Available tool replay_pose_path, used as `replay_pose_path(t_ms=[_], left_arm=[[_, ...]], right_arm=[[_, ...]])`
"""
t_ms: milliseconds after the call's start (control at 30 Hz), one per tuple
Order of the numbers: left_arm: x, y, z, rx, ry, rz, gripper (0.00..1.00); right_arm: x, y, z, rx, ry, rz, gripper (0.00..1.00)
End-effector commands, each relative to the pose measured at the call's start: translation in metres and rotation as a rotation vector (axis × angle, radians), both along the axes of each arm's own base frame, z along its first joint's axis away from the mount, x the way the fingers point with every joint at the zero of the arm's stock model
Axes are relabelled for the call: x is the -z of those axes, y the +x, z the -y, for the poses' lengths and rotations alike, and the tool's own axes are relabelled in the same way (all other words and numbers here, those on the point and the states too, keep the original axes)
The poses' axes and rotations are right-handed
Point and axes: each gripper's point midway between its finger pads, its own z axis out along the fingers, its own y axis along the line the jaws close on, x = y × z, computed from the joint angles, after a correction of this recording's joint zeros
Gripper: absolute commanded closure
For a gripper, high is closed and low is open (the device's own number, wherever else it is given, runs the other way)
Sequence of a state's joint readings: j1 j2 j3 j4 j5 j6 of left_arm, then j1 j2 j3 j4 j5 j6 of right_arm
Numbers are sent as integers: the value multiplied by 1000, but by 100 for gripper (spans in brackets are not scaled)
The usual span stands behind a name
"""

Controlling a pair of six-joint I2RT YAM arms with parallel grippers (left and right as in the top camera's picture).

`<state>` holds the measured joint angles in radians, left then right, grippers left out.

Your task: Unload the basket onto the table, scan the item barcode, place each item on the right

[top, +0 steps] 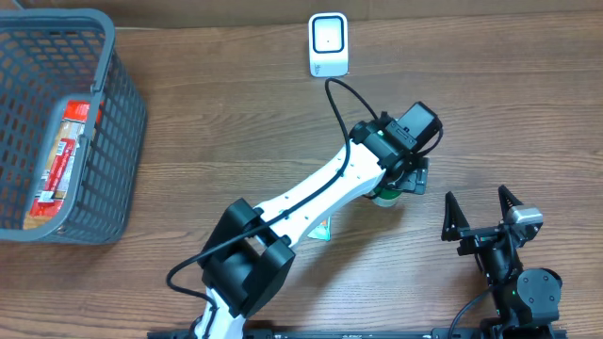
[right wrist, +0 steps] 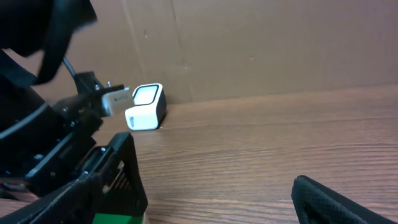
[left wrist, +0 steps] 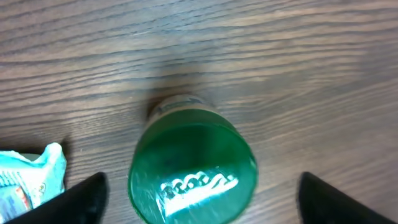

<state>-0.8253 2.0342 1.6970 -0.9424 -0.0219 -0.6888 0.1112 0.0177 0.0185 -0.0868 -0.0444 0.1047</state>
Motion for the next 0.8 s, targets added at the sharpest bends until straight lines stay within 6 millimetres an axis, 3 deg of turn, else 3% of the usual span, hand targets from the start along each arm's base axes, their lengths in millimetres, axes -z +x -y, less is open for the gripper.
replay_pose_path(t_ms=[0, 233, 433, 567, 767], left_arm=[[23, 0, -6, -63, 52, -16, 18], [46, -2, -6, -94, 80, -54, 18], [44, 8, -9, -90, 73, -38, 40], [39, 14, -15, 67, 110, -13, 49], [25, 18, -20, 460, 191, 36, 45]], right_arm=[[4, 1, 3, 13, -3, -5, 0], [4, 1, 3, 13, -3, -5, 0], [4, 1, 3, 13, -3, -5, 0], [4, 1, 3, 13, -3, -5, 0], [4, 1, 3, 13, -3, -5, 0]])
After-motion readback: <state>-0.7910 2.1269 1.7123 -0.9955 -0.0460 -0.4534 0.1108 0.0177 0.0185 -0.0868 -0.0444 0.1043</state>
